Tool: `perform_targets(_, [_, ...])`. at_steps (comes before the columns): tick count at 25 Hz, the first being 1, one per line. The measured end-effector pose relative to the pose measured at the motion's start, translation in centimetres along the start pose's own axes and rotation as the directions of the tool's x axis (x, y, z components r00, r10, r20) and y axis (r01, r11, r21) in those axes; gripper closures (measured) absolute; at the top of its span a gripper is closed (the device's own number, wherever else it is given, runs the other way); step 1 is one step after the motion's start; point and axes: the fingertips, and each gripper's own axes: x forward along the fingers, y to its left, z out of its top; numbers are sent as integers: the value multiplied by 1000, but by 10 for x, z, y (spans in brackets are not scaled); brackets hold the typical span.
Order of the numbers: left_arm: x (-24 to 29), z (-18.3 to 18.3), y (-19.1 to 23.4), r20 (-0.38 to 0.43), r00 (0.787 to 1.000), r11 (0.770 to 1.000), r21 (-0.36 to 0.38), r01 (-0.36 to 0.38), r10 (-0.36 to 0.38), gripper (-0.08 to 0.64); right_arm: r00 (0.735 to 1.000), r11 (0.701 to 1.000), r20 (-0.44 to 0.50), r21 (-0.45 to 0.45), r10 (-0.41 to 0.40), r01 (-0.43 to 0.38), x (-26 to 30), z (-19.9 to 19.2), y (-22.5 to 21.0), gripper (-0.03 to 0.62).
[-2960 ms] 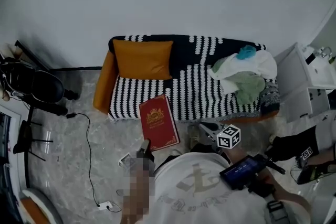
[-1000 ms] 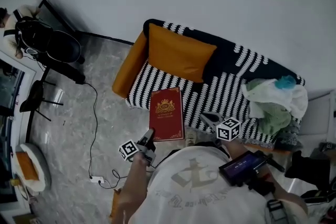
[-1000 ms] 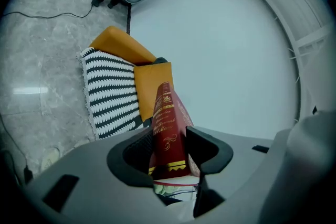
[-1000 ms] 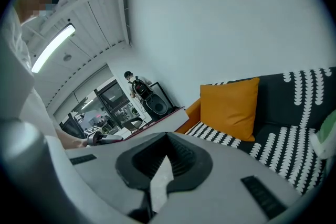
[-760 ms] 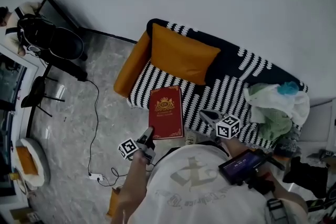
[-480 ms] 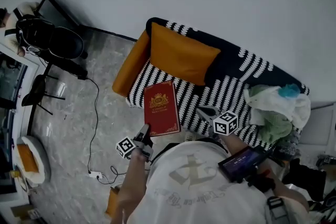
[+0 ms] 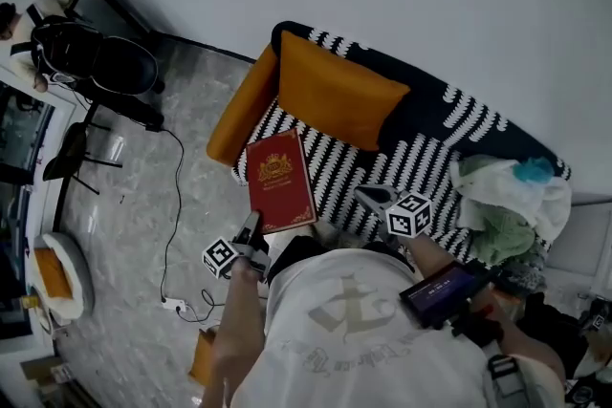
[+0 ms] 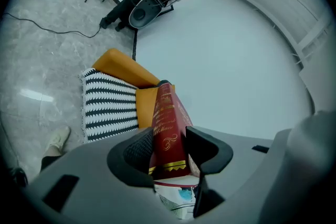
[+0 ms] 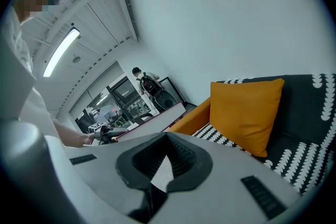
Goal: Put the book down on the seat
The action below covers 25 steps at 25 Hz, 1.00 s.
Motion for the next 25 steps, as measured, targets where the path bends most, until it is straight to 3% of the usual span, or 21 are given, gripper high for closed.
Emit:
perform_targets(14, [50, 32, 18, -131, 991, 998, 43, -34, 39, 357, 998, 997, -17, 39, -68, 69, 28, 14, -26, 578])
perform_targets(25, [85, 59, 33, -289, 954, 996, 67, -55, 72, 357, 994, 991, -28, 77, -106, 108, 69, 32, -33, 578])
